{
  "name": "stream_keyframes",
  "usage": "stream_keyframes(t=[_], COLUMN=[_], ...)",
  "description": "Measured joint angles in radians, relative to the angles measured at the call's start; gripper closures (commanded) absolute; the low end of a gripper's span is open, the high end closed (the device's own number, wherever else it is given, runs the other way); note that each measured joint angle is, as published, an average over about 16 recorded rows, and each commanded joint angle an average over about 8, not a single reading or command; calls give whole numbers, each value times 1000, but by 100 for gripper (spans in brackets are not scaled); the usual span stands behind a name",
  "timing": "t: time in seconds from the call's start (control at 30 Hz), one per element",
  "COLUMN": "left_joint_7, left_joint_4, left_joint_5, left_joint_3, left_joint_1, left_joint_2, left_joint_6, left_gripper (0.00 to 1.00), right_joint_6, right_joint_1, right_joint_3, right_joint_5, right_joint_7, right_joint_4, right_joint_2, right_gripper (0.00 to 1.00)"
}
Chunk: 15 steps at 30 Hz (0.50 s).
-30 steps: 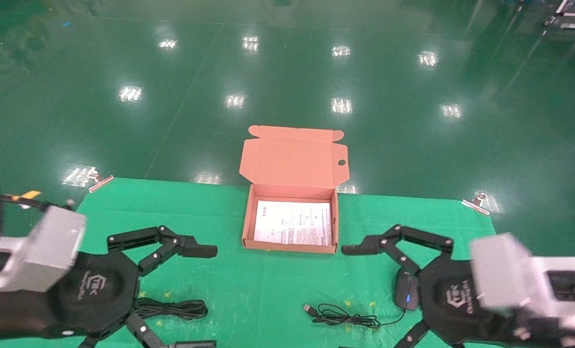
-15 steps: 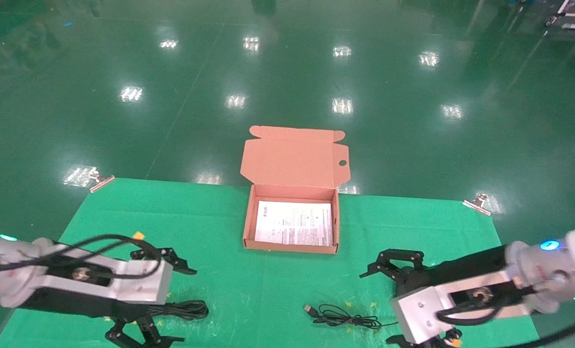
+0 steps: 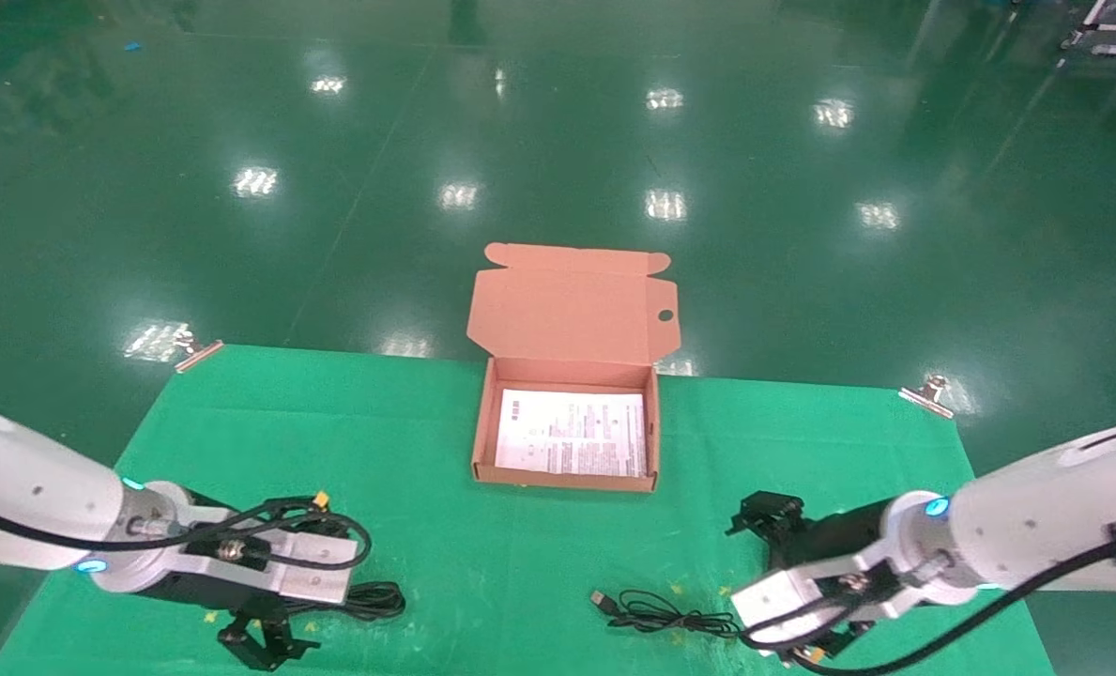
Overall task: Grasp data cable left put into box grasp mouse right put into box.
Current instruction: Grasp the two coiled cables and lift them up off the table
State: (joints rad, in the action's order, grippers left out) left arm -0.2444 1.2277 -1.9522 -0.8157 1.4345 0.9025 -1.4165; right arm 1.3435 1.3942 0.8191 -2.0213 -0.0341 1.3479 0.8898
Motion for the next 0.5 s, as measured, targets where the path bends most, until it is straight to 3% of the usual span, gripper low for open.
stream_keyframes(t=[0.23,0.5], left_joint_7=[21,84], left_joint_4=[-166,-414], left_joint_5=[-33,-19], left_joint_3=[-11,-4], left_joint_1=[-2,19], left_joint_2=[56,118], left_joint_6=[54,106], left_gripper=[0,0], right_joint_6=[-87,-160], right_joint_1=[-60,-100], right_joint_3=[12,13], right_joint_5=[-83,-100], right_joint_7=[86,124], right_joint_4=[-37,-137], right_joint_2=[45,109], right_gripper=[0,0])
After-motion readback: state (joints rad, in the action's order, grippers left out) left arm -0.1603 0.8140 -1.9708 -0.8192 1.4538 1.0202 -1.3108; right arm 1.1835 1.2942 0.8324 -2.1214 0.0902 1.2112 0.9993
